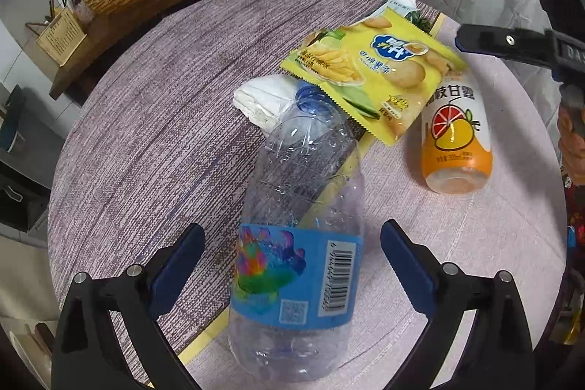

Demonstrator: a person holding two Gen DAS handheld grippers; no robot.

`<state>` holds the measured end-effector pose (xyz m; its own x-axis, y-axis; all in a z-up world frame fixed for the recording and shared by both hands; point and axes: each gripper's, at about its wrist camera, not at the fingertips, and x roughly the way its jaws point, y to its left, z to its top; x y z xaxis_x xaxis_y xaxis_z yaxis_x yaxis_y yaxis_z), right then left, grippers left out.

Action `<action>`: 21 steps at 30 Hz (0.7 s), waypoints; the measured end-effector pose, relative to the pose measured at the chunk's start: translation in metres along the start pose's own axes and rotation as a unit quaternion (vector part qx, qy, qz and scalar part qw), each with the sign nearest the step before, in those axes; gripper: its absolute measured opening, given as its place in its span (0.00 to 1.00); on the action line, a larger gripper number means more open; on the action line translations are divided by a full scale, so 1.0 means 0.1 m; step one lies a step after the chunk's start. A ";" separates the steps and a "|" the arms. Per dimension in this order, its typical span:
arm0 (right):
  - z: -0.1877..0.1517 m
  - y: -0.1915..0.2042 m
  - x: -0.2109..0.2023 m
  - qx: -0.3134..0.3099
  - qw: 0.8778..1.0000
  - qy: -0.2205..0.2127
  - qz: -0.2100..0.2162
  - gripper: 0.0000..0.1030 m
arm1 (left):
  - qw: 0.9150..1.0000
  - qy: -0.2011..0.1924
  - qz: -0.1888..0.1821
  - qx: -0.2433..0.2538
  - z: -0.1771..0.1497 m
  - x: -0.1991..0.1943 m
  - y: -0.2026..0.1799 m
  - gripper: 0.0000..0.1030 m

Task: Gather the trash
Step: 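Grasp the clear water bottle with the left tool while the right tool grasps the yellow chip bag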

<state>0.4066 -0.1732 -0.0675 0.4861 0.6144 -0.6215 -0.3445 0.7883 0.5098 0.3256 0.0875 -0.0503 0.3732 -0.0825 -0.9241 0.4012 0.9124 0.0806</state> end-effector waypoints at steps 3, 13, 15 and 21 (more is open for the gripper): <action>0.06 -0.08 0.13 0.021 1.000 0.006 0.014 0.53 | 1.000 0.008 -0.001 0.002 0.01 0.06 0.00 0.90; 0.07 -0.18 0.45 0.062 0.996 0.031 0.060 0.33 | 1.000 -0.003 -0.007 -0.005 -0.02 0.12 -0.04 0.71; 0.05 -0.15 0.45 0.059 0.996 0.030 0.066 0.23 | 1.000 -0.005 -0.007 -0.004 -0.02 0.12 -0.05 0.70; -0.01 -0.07 0.26 0.058 0.992 -0.001 0.112 0.09 | 0.999 -0.036 -0.014 -0.018 -0.21 -0.02 -0.05 0.70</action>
<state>0.4208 -0.1625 -0.0874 0.4102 0.7730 -0.4839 -0.3491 0.6233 0.6997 0.3051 0.0911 -0.0563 0.4212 -0.1353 -0.8968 0.3831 0.9228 0.0407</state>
